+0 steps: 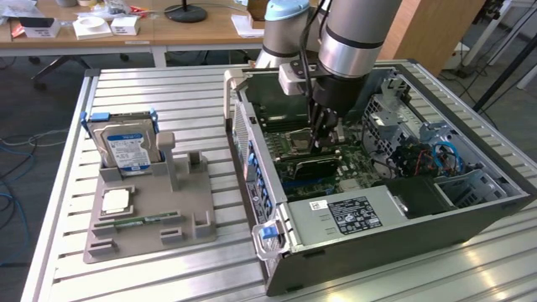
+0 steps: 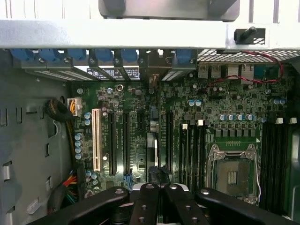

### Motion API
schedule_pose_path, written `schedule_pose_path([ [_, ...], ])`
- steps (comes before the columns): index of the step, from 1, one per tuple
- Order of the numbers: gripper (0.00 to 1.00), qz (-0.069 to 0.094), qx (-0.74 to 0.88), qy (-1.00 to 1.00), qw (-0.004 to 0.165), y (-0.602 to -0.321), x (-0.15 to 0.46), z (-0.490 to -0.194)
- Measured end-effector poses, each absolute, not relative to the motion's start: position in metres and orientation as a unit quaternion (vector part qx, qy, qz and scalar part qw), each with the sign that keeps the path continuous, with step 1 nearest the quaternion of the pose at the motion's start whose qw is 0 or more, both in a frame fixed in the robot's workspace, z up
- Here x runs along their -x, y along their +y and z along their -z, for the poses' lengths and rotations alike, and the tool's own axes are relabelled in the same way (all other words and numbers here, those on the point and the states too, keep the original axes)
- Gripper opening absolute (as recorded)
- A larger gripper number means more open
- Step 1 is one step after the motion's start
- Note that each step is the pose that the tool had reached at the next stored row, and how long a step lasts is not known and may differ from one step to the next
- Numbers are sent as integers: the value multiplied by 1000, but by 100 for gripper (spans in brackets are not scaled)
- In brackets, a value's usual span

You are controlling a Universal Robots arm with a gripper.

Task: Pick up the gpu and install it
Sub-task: 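Press down on the gpu until it lock into place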

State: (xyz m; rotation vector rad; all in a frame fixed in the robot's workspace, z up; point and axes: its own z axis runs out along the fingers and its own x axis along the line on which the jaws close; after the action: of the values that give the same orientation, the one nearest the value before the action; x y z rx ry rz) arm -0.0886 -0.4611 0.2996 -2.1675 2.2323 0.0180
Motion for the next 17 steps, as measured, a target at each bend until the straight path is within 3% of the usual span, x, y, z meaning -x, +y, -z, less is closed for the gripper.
schedule_pose_path([
  [17,10,-8,697,717,17,-456,88,-293],
])
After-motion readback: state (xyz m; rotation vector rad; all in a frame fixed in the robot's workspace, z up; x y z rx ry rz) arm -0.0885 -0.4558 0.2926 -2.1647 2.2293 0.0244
